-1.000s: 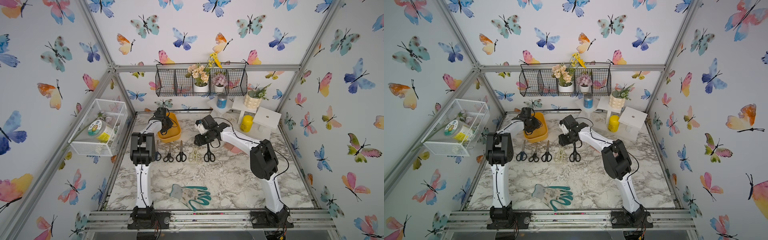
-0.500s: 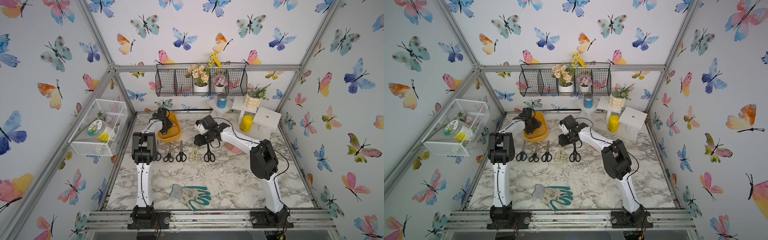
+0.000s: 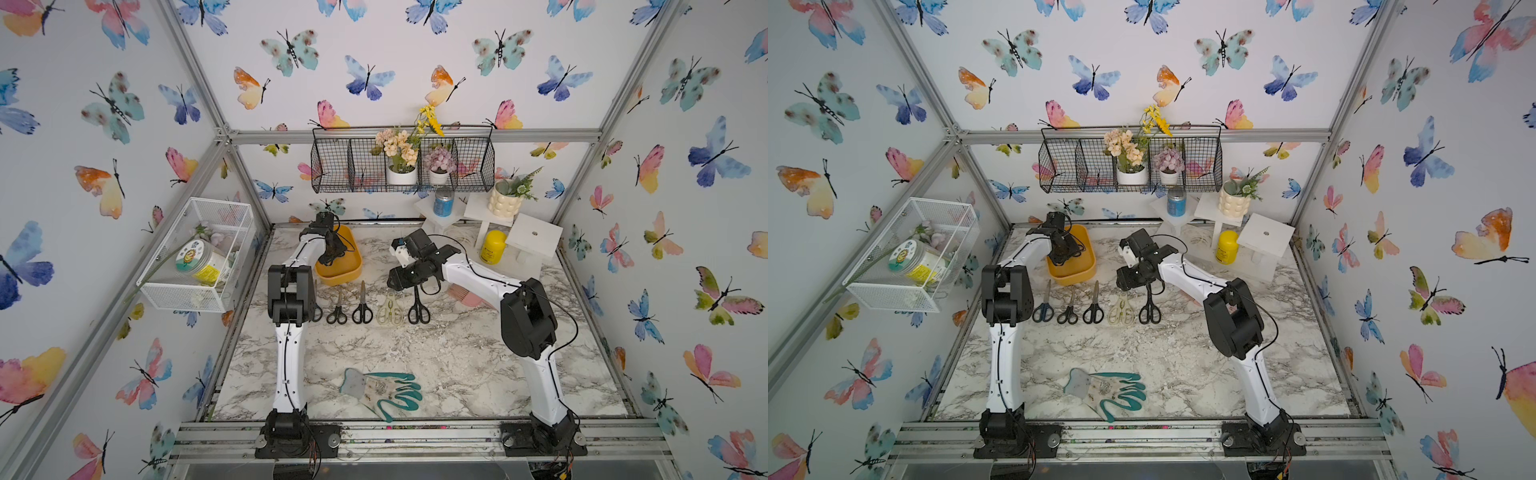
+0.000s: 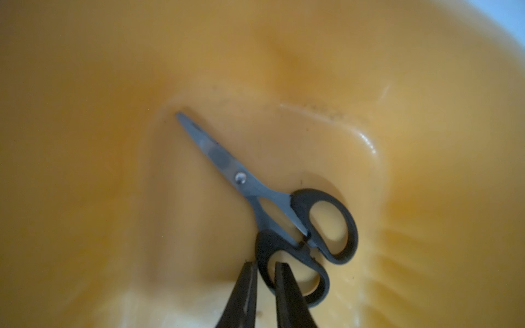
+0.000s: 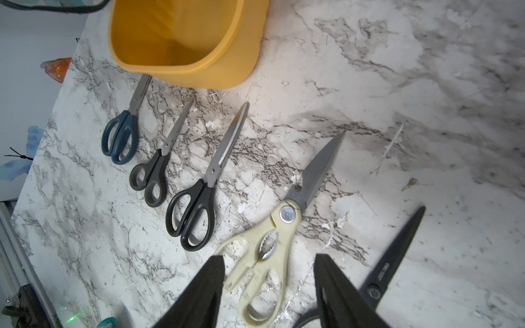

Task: Take the scissors out of the storage box
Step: Pick up the scissors from the storage box.

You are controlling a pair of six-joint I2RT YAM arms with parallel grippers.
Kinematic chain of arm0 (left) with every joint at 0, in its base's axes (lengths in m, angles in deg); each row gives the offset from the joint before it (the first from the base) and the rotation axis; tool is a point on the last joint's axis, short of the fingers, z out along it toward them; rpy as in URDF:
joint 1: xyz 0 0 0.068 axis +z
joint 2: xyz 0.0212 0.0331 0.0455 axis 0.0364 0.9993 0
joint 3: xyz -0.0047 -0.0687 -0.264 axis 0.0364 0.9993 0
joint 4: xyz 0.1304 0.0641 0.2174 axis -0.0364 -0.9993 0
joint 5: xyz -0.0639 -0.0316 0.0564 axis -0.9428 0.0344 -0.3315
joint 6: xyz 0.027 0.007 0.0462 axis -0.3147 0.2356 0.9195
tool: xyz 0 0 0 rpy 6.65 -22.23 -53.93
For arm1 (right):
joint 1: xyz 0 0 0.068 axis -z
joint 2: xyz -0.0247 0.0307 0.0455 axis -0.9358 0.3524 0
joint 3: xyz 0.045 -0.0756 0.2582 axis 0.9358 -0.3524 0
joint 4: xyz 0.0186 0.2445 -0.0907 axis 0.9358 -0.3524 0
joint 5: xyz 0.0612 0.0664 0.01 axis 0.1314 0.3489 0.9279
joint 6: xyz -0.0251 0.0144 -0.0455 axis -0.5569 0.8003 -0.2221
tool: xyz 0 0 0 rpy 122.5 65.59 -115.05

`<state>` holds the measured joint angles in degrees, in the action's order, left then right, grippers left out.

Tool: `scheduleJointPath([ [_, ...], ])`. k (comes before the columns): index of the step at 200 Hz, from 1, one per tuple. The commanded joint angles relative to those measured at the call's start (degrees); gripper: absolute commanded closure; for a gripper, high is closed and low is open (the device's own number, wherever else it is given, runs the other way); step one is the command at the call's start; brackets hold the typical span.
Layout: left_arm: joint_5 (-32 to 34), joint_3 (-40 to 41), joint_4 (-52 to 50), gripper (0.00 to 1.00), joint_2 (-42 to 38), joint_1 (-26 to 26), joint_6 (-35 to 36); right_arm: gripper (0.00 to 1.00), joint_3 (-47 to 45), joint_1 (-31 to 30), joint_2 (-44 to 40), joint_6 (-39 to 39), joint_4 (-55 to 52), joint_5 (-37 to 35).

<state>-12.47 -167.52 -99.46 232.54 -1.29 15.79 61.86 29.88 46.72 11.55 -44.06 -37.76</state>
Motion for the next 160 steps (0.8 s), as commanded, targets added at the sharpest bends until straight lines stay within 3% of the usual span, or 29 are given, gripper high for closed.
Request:
scheduleJointPath([
  [1, -2.3, -2.0, -8.9, 0.84, 2.4, 0.3, 8.2, 0.44, -0.8, 0.6, -0.6, 1.1, 1.6, 2.7],
  [24, -2.4, -1.0, -10.1, 0.87, 1.4, 0.3, 10.8, 0.44, -0.2, 0.6, 0.1, 1.3, 1.9, 3.8],
  [58, 3.0, 0.1, -9.5, 0.85, -1.4, -0.2, 14.7, 0.43, 1.0, 0.6, 0.8, 1.1, 1.6, 4.5],
  [126, 3.9, 4.4, -9.1, 0.81, 0.1, -1.8, 19.5, 0.43, -0.4, 0.6, 0.0, 0.5, 1.4, 3.7],
  [160, 3.6, 4.9, -9.4, 0.90, 1.1, -1.9, 19.2, 0.43, -0.6, 0.7, -0.1, 0.4, 1.1, 3.6],
])
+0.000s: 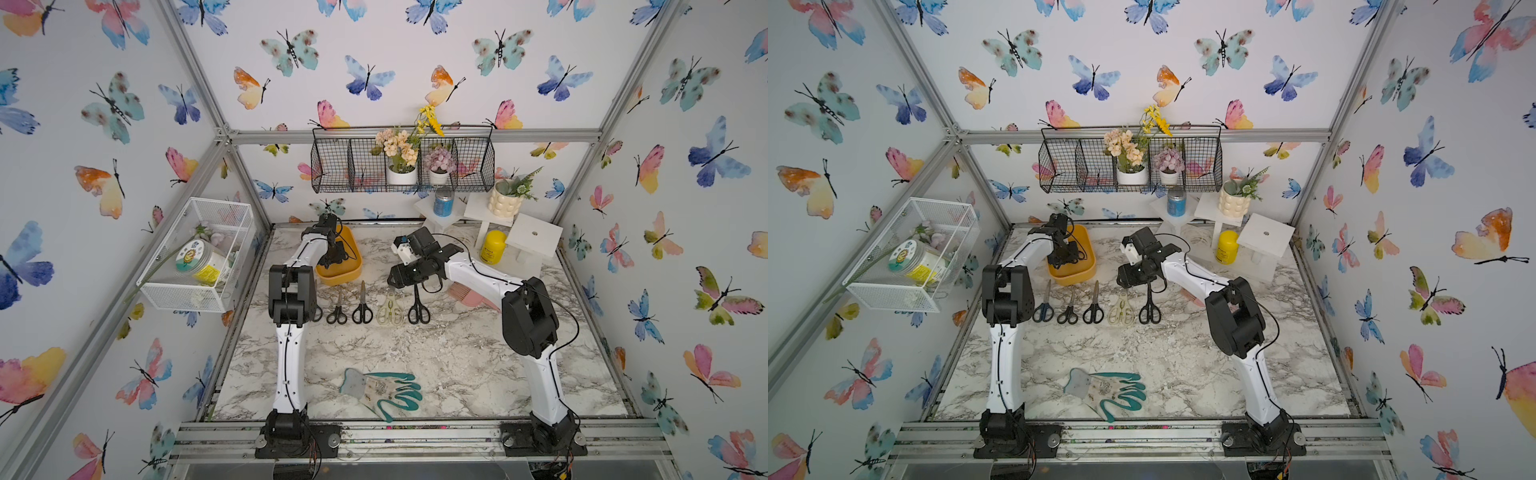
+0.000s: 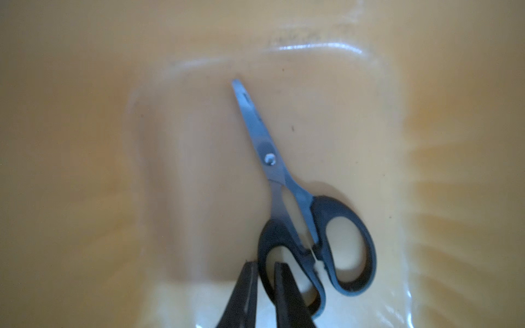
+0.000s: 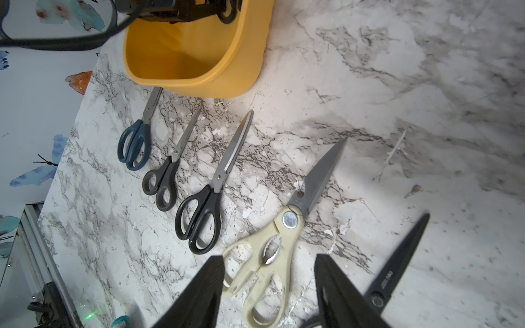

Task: Take the scissors out of the storage box
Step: Pick up the scissors from the storage box.

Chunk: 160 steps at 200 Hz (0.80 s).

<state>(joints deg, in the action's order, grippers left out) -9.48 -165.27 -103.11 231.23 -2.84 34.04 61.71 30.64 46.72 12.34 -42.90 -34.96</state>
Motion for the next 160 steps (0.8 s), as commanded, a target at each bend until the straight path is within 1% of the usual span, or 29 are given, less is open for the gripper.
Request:
scheduleJointPath([
  [1, 0.6, 2.6, -5.8, 0.90, 2.4, -0.3, 0.9, 0.43, -0.5, 0.0, 0.0, -0.4, 0.0, 0.8],
  [45, 1.4, 2.1, -5.8, 1.00, 2.8, -0.3, 1.4, 0.43, -0.2, 0.2, -0.3, -0.8, -0.6, 0.4],
  [69, 0.5, -0.3, -5.6, 1.00, 2.1, -0.3, 0.8, 0.43, -0.5, 0.2, -0.3, -0.9, -0.6, 0.3],
  [83, 0.0, 0.0, -3.8, 1.00, -0.2, -0.5, 0.6, 0.43, -0.2, 0.2, -0.2, -0.9, -0.6, 0.5],
  [116, -1.0, 6.2, 6.6, 1.00, -8.6, -0.8, -0.1, 0.43, 1.1, 0.3, 0.6, -1.2, -1.5, 0.9],
  [135, -1.5, 5.8, 6.8, 1.00, -10.2, -0.9, 0.9, 0.43, 1.7, 0.2, 0.9, -1.4, -1.8, 1.2],
  [160, -1.3, 7.3, 6.7, 1.00, -12.1, -1.0, 1.8, 0.43, 2.1, 0.3, 1.1, -1.5, -1.8, 1.7],
])
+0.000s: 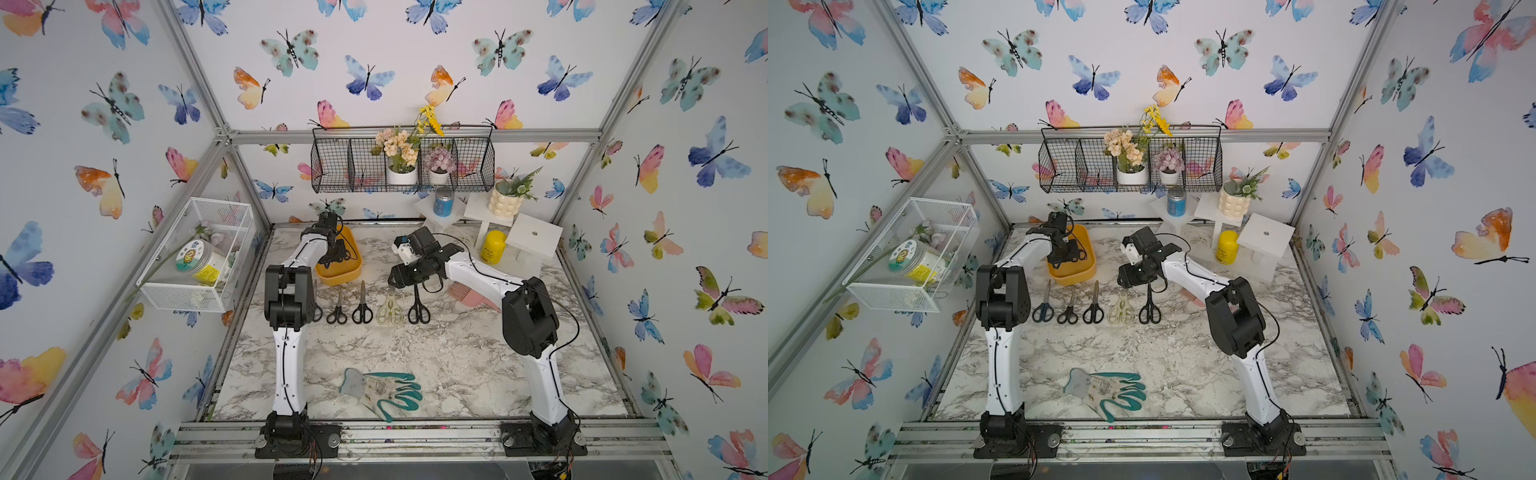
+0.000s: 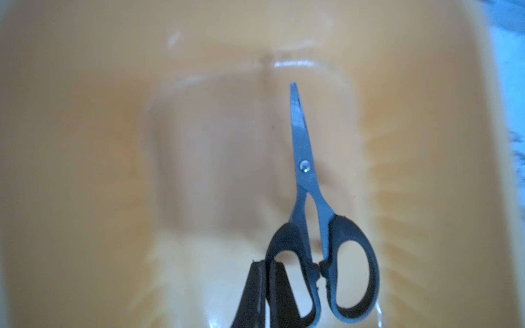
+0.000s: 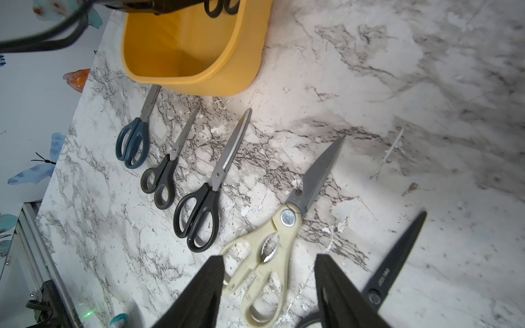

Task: Take the scissors out of the storage box
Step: Pick up the scissors from the storage box.

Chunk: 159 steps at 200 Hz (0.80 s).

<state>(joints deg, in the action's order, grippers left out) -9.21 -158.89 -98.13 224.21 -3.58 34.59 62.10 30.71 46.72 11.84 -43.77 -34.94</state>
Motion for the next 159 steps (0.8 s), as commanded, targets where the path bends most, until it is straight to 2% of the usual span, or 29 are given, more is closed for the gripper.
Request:
scheduleJointPath([
  [1, -1.5, 1.0, 1.7, 1.00, -5.2, -0.2, 1.3, 0.43, 1.7, 0.2, 1.2, -1.0, -0.9, 1.7],
  [30, -0.6, 4.1, 1.5, 1.00, -8.1, -0.5, 2.5, 0.43, 1.6, 0.2, 1.1, -1.3, -1.2, 1.8],
  [68, 1.1, 10.9, 1.2, 1.00, -15.8, 0.1, 6.2, 0.43, 1.3, 0.2, 0.8, -1.9, -1.6, 2.2],
  [121, -3.9, 24.7, 1.5, 1.00, -28.8, 6.3, 11.0, 0.43, -1.6, 0.2, -0.3, -1.9, -1.9, 4.4],
  [141, -1.6, 30.7, 2.9, 1.00, -32.6, 7.5, 14.4, 0.43, -1.1, 0.2, -0.4, -2.6, -3.0, 4.3],
  [159, 4.0, 36.9, 5.7, 1.00, -35.4, 7.8, 18.0, 0.43, -1.3, 0.2, -1.1, -2.9, -3.2, 3.7],
])
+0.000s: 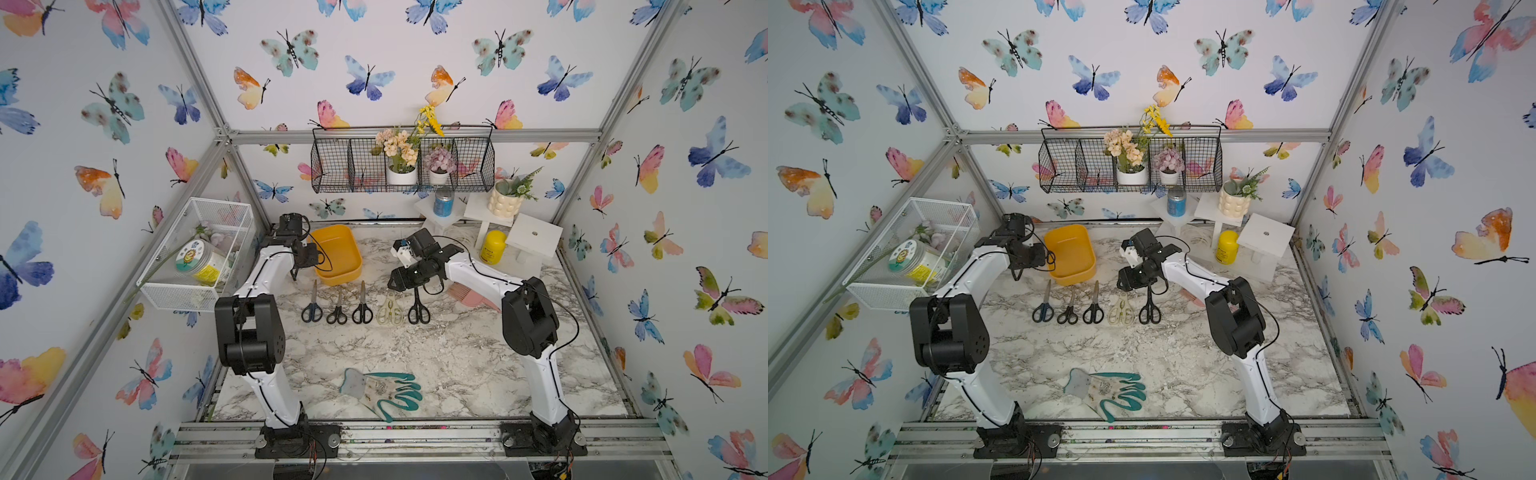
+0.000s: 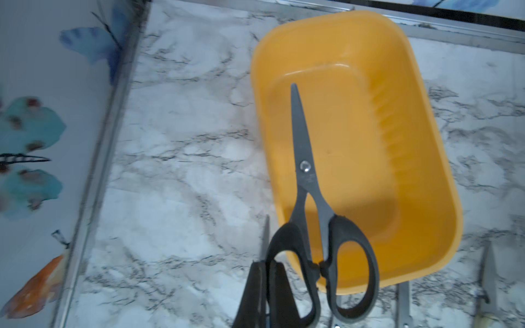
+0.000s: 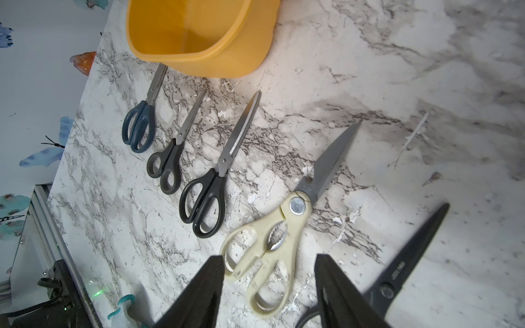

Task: Take the scissors out of the storage box
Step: Pick up the scissors from the storage box, then place the scissors at the center of the board.

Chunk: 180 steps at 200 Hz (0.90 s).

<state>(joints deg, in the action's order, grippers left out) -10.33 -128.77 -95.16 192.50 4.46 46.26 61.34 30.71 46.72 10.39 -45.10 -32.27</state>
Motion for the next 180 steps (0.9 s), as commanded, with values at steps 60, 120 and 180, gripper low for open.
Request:
scheduleJointPath([
  [60, 18.3, 22.0, 11.7, 1.00, -7.5, 4.0, 13.0, 0.43, -8.5, -0.1, -6.7, -0.2, 2.0, 1.1],
  [120, 17.5, 30.0, 15.7, 1.00, -9.5, 7.6, 16.2, 0.43, -9.4, -0.5, -6.7, -0.1, 2.1, 2.2],
  [180, 16.1, 33.5, 20.3, 1.00, -8.0, 7.6, 20.0, 0.43, -8.3, -0.9, -5.9, -0.1, 1.0, 2.2],
])
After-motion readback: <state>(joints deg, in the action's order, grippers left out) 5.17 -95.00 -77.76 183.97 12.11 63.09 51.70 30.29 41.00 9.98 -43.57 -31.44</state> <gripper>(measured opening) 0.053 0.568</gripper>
